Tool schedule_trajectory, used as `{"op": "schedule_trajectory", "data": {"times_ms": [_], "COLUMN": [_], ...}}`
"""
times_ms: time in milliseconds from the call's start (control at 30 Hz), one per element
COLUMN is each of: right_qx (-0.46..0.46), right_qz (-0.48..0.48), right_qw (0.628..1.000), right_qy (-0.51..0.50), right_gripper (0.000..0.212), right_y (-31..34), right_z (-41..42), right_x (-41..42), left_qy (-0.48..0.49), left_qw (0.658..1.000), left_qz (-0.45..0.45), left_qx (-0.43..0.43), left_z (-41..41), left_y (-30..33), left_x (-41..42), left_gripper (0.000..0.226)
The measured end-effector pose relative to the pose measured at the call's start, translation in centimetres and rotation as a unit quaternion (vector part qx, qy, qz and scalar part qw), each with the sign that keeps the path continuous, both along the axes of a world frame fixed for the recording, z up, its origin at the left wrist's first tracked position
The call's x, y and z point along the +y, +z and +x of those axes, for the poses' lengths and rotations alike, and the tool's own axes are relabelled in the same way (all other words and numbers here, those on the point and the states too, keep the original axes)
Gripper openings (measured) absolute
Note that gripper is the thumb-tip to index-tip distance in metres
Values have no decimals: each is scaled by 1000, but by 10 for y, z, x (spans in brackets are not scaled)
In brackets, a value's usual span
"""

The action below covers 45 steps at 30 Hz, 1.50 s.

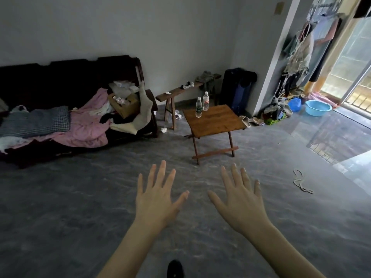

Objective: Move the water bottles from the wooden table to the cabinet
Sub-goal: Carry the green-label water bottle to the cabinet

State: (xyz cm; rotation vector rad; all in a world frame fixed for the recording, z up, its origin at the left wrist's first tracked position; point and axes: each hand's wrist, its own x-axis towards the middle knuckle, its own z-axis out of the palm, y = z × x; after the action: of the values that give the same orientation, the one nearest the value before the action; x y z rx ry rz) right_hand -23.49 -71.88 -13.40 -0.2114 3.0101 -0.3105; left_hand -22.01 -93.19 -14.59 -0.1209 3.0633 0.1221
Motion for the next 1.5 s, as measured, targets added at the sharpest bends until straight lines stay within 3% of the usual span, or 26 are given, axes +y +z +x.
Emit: {"op": "schedule_trajectory", "data": {"times_ms": [267, 433, 667, 800, 1300, 1500], "right_qx": [4, 35, 18, 22, 57, 40], "right_qz": [12, 23, 24, 13, -6, -16], "right_qw": [1000, 999, 998, 998, 997, 998], "right_qy": [3, -24, -49, -51, -52, -39], "right_gripper": [81, 79, 76, 76, 75, 77], "right_y": [3, 0, -18, -23, -11, -12], "right_z": [-154, -233, -317, -380, -665, -742], "right_x": [-43, -61, -70, -62, 11, 27], "left_qy": [-6, -23, -28, -26, -27, -5], "left_qw": [1000, 999, 999, 1000, 997, 999], "left_qz": [14, 18, 12, 9, 6, 4], "left_qx": [20, 30, 17, 10, 66, 46], "left_z": [-160, -242, -339, -404, -673, -749], "left_y": [-9, -16, -27, -32, -8, -8], "left_x": [-37, -53, -63, -58, 18, 33], "left_gripper": [91, 101, 96, 77, 74, 75]}}
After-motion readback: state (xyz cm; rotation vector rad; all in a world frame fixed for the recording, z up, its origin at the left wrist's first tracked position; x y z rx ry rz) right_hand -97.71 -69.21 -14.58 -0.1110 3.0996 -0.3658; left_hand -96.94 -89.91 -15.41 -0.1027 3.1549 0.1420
